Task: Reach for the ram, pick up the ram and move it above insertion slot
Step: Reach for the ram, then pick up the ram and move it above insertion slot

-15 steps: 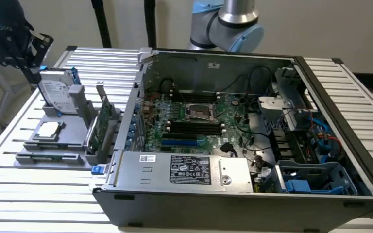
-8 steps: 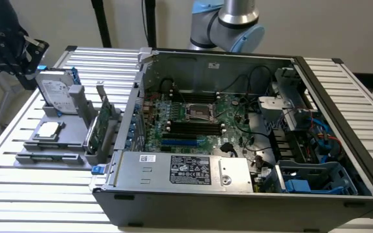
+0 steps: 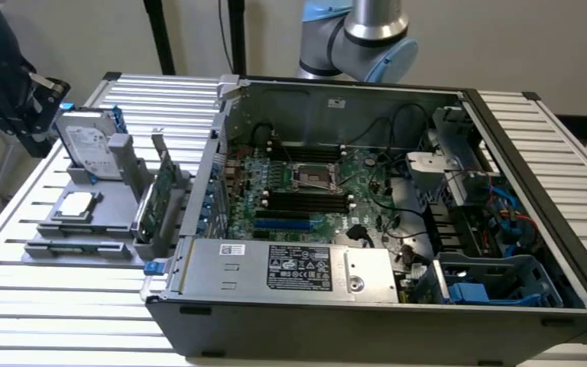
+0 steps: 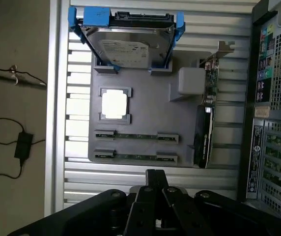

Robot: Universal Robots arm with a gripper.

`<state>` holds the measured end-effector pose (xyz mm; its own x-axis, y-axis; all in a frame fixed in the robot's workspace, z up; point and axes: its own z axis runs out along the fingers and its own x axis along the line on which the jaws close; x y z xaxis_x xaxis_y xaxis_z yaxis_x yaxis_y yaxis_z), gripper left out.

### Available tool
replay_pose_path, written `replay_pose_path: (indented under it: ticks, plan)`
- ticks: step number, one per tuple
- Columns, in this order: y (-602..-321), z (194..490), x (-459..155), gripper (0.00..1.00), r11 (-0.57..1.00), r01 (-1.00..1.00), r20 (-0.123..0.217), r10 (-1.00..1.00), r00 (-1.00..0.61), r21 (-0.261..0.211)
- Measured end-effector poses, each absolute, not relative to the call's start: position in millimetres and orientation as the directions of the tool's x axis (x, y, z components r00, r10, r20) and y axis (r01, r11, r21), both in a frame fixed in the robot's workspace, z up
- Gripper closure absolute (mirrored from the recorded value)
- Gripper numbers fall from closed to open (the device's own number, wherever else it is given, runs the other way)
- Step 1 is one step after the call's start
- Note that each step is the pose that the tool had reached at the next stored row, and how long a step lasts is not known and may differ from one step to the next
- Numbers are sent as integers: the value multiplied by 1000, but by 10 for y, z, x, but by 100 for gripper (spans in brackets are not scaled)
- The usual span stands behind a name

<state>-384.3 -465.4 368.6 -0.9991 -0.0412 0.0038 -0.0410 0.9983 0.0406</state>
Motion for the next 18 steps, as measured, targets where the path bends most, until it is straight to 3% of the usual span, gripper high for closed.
replay_pose_path:
  ticks: [18]
  plan:
    - [-4655, 3637, -3845, 89, 939, -343, 4, -343, -939, 40]
